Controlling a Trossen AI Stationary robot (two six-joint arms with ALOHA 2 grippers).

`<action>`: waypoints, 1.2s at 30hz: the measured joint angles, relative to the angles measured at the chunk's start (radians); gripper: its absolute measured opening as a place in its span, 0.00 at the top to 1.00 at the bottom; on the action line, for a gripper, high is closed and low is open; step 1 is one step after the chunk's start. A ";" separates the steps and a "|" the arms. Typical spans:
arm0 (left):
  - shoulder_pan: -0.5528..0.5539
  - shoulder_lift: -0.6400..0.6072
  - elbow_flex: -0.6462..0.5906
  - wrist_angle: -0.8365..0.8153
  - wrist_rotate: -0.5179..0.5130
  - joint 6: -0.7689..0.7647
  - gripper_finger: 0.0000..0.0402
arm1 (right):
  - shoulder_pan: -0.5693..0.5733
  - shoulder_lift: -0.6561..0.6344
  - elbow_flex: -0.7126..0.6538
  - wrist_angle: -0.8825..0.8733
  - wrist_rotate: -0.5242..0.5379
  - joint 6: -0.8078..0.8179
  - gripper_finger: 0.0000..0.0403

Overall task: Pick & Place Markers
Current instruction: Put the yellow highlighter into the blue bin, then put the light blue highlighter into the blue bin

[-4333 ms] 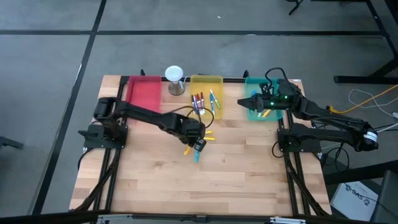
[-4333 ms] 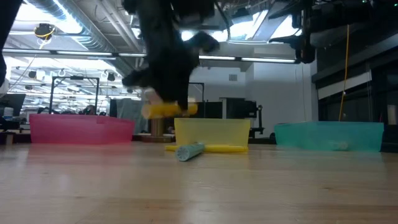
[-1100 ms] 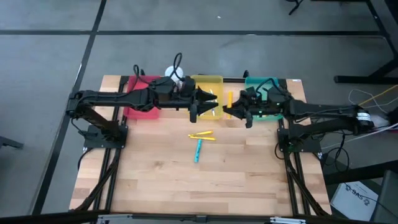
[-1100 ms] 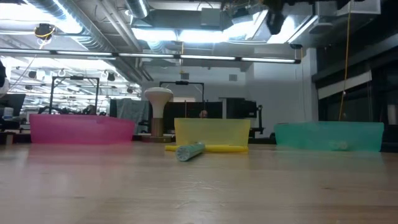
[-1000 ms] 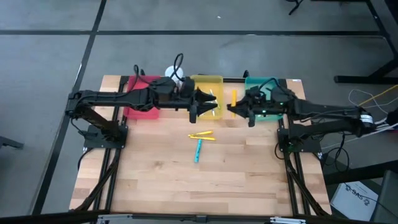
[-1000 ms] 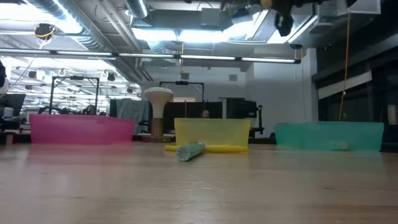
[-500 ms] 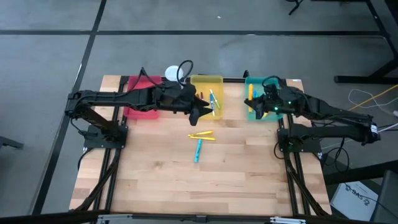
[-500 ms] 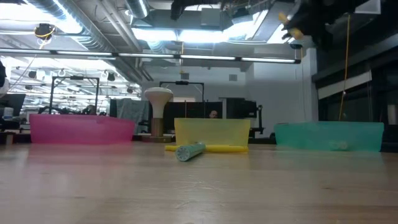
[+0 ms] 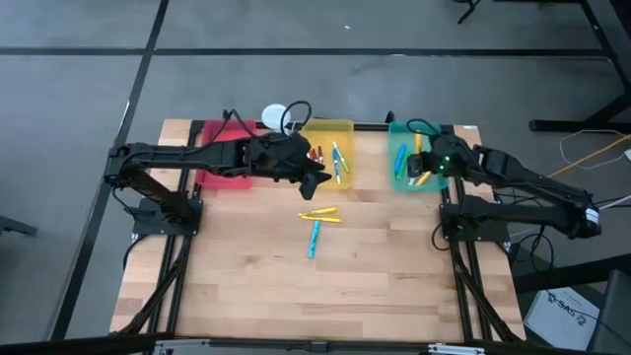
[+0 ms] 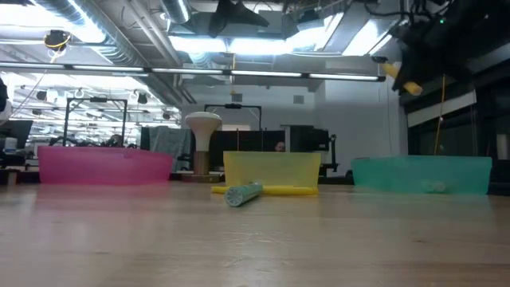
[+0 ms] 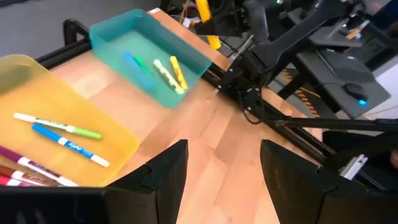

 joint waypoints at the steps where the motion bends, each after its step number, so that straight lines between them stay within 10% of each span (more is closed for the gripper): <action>1: 0.000 0.000 0.000 -0.001 -0.007 0.000 0.52 | -0.016 0.003 0.000 -0.014 0.007 -0.003 0.85; 22: 0.000 0.022 0.000 -0.013 -0.015 -0.008 0.52 | -0.295 0.204 0.000 -0.070 0.025 -0.028 0.84; 36: 0.000 0.022 0.000 -0.012 -0.015 -0.012 0.52 | -0.326 0.218 0.000 -0.069 0.025 -0.029 0.43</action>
